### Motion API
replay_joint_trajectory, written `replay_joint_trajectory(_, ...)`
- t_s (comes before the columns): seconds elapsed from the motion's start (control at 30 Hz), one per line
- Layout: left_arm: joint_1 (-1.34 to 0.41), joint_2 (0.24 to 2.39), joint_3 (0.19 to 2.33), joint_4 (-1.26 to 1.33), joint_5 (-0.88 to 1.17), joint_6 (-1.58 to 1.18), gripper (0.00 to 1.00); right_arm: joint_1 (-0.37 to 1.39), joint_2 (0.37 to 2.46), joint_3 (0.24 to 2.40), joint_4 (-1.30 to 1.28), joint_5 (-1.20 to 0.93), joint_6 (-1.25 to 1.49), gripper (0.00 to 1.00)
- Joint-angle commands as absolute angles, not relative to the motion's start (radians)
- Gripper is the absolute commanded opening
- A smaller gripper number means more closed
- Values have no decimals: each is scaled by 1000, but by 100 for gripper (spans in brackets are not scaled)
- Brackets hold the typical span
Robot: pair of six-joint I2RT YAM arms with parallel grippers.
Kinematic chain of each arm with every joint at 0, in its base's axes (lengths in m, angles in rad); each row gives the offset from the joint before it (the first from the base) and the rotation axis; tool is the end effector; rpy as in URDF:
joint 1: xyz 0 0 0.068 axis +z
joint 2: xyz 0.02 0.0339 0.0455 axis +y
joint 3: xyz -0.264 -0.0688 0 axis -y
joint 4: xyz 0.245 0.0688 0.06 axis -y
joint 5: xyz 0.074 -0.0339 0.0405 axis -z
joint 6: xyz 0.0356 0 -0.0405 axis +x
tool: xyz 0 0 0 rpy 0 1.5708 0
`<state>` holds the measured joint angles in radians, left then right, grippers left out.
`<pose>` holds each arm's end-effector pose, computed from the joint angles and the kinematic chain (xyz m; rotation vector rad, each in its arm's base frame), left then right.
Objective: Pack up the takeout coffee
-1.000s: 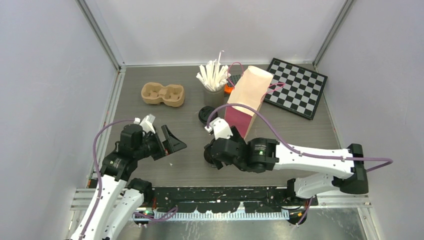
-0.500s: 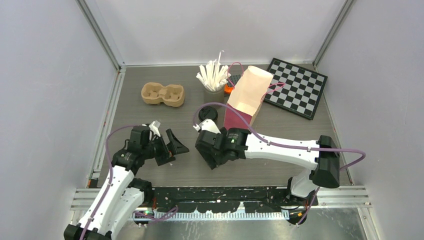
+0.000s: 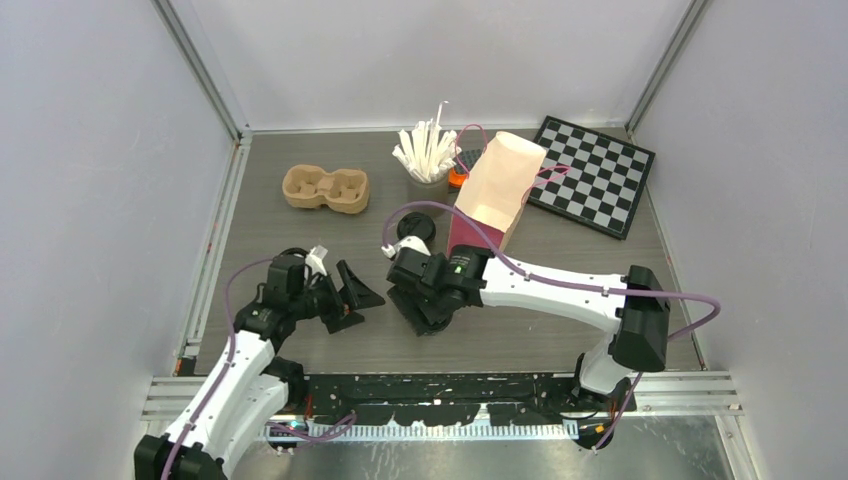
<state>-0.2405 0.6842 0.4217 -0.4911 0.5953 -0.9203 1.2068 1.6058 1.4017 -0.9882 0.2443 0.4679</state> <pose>0.1342 -0.0535 0.2039 -0.5189 2.4604 -1.2312 0.1225 0.2973 0.2856 -0.9174 2.5453 0.1626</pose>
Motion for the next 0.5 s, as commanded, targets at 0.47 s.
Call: replay_joint_trajectory(0.47,-236,721,380,-328,699,-960,84,1136,1693,1477,-983,143,406,86)
